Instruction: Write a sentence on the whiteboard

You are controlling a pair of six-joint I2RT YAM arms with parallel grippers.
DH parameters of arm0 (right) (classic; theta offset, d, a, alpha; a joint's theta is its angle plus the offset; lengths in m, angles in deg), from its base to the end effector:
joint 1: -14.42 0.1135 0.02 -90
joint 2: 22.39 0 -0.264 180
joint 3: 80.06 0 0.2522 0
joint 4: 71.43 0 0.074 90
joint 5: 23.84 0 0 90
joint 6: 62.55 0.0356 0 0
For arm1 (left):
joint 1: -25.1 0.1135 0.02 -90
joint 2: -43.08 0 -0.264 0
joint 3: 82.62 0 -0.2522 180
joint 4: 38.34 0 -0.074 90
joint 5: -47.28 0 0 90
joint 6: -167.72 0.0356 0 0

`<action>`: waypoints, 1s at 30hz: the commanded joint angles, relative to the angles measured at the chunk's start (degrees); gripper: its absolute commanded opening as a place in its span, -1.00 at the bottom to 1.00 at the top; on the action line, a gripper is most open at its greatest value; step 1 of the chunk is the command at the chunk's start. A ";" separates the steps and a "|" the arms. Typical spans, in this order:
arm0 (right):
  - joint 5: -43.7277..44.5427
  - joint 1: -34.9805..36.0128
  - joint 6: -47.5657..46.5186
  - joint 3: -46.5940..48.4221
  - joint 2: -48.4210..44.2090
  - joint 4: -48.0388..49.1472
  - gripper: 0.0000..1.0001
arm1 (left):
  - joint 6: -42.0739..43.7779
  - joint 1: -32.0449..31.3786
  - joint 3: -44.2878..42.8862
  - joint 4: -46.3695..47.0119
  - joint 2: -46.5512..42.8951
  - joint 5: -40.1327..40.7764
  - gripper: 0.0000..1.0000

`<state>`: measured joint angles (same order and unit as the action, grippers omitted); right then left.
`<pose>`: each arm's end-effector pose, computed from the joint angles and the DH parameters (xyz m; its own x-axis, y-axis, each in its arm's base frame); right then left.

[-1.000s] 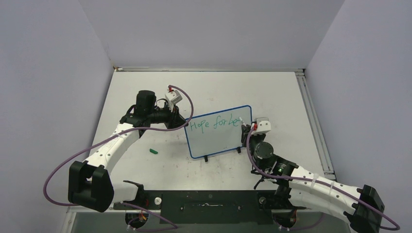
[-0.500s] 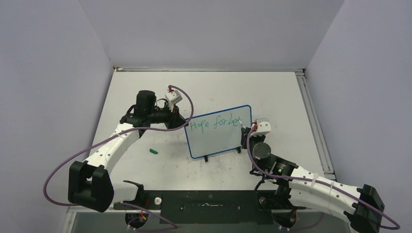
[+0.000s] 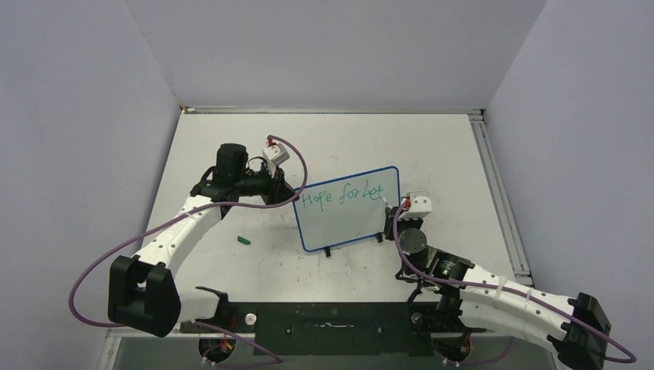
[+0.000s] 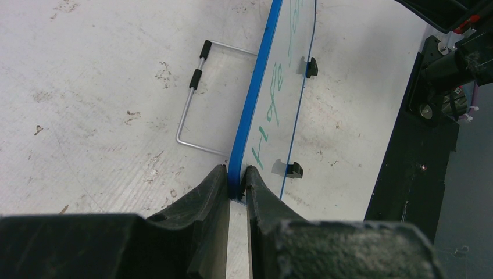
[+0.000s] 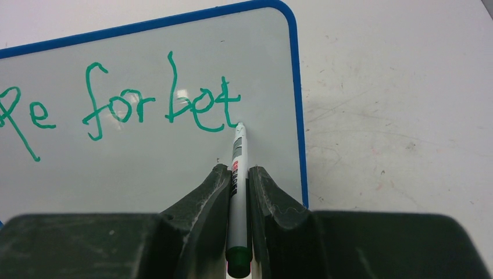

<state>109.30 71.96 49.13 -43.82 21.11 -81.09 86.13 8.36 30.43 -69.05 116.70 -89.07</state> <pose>0.1141 0.1340 0.2343 -0.2429 0.1204 -0.9626 -0.1882 0.9676 0.1685 0.2553 -0.1037 0.2776 -0.4655 0.2454 -0.8503 0.8264 0.4645 -0.3183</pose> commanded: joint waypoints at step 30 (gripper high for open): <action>3.27 -0.93 -7.92 0.28 0.57 8.86 -0.89 | 2.19 -0.14 -0.64 -3.18 0.84 2.65 -1.00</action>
<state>110.72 71.45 41.37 -43.82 21.57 -74.07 86.13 8.36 30.43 -69.18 116.70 -89.01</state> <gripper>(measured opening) 0.152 0.120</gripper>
